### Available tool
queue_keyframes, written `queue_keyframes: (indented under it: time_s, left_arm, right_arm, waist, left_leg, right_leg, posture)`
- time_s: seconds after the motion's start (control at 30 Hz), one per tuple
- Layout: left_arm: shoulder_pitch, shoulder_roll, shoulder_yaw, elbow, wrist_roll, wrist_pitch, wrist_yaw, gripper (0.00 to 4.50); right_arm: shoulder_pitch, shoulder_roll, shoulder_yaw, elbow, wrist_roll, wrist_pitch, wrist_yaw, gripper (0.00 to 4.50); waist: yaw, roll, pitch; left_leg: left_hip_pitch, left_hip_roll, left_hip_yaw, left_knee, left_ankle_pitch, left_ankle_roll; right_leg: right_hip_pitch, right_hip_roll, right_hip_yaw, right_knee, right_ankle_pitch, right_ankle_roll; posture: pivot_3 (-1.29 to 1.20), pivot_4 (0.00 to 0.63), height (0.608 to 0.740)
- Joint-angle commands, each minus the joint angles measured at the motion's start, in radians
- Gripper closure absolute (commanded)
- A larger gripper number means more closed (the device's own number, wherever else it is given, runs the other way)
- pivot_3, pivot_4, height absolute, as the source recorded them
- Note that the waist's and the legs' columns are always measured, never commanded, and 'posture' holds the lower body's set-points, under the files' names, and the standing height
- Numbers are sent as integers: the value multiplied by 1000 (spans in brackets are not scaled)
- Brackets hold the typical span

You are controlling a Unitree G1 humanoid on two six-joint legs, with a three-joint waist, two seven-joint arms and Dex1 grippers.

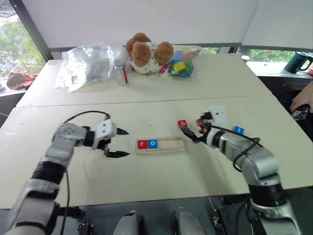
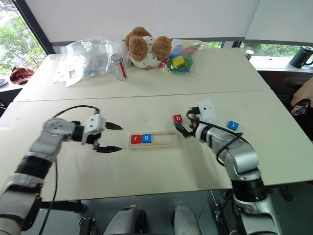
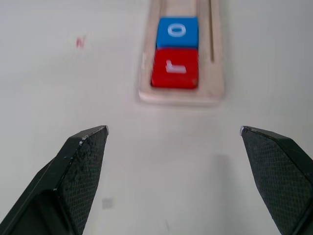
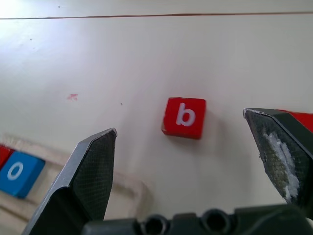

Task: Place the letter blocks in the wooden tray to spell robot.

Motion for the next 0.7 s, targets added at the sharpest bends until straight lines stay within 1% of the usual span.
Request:
queue_keyframes:
  time_s: [0.03, 0.13, 0.3, 0.53, 0.7]
  left_arm:
    - [65, 50, 106, -226, -90, 160, 73, 37]
    - [110, 71, 168, -363, -140, 275, 142, 37]
    - [144, 90, 216, -481, -178, 367, 212, 37]
    - [158, 89, 225, -505, -193, 392, 258, 37]
    - [150, 78, 203, -487, -186, 378, 275, 37]
  right_arm:
    - [-55, 54, 14, 52, -31, -23, -24, 0]
    - [-88, 83, 19, 132, -63, -33, -39, 0]
    - [-122, 85, 31, 224, -115, -41, -50, 0]
    - [-134, 106, 21, 253, -133, -55, -39, 0]
    - [-140, 154, -14, 288, -131, -49, -66, 0]
  waist:
    - [7, 0, 0]
    - [10, 0, 0]
    - [1, 0, 0]
    - [-1, 0, 0]
    - [-3, 0, 0]
  left_leg:
    - [-1, 0, 0, 1, 0, 0]
    - [-3, -3, -2, 3, 0, 0]
    - [-2, -4, -2, 2, 0, 0]
    - [-2, -3, -1, 1, 1, -1]
    - [-2, -3, -1, 1, 1, -1]
  right_leg:
    - [0, -1, 0, 0, 0, 0]
    - [1, -3, 0, -2, 0, 0]
    - [1, -4, 0, -2, 0, 0]
    - [0, -2, 0, -1, 0, 0]
    - [0, -2, 0, -1, 0, 0]
  posture:
    - [0, 150, 740]
    - [0, 150, 740]
    - [0, 150, 740]
    - [0, 150, 740]
    - [0, 150, 740]
